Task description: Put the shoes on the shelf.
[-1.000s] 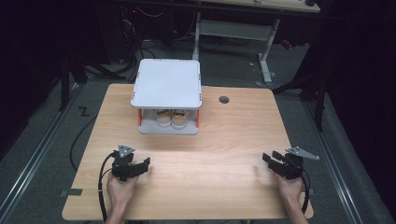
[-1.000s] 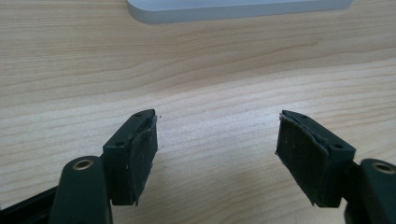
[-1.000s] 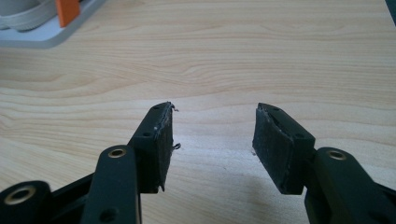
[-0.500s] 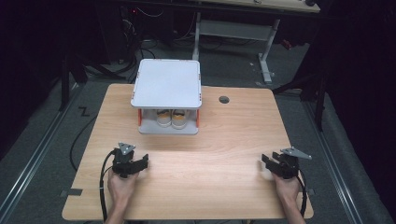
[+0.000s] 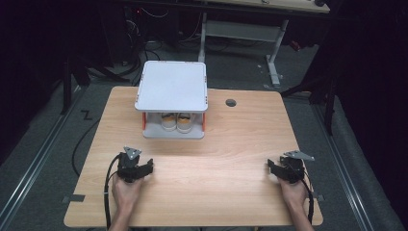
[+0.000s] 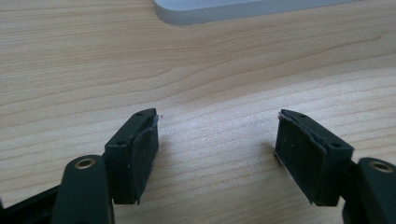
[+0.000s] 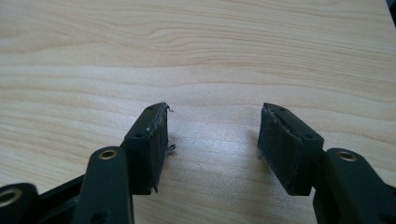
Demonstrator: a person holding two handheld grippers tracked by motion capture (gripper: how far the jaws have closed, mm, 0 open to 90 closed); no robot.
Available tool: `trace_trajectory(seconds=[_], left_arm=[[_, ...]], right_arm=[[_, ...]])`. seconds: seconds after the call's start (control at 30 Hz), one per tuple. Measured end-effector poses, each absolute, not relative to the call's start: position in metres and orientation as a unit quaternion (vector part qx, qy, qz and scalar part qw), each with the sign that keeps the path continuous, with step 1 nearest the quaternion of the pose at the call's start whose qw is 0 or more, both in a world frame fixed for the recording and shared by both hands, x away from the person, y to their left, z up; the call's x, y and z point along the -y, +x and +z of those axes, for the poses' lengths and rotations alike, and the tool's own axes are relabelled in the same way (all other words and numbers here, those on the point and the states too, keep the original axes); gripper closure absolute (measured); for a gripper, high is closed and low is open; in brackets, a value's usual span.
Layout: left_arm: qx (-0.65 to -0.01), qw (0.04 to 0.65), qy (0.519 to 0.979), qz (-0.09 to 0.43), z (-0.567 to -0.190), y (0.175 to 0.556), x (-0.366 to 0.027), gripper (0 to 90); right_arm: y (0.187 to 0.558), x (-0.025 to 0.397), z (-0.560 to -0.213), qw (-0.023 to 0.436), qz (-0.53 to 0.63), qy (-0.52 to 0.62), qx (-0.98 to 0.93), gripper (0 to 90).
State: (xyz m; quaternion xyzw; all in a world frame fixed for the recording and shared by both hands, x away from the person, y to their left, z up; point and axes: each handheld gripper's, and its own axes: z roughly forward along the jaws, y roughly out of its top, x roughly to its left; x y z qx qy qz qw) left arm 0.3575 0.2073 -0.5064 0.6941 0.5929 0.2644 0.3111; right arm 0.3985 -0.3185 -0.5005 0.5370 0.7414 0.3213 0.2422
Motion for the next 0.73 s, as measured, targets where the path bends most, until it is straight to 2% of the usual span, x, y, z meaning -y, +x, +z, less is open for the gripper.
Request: trace_trajectory(seconds=[0.73], left_arm=[[-0.593, 0.308, 0.696, 0.263, -0.5064, 0.358, -0.2072, 28.0]], right_arm=[[0.3978, 0.3156, -0.5005, 0.247, 0.318, 0.53, -0.746, 41.7]])
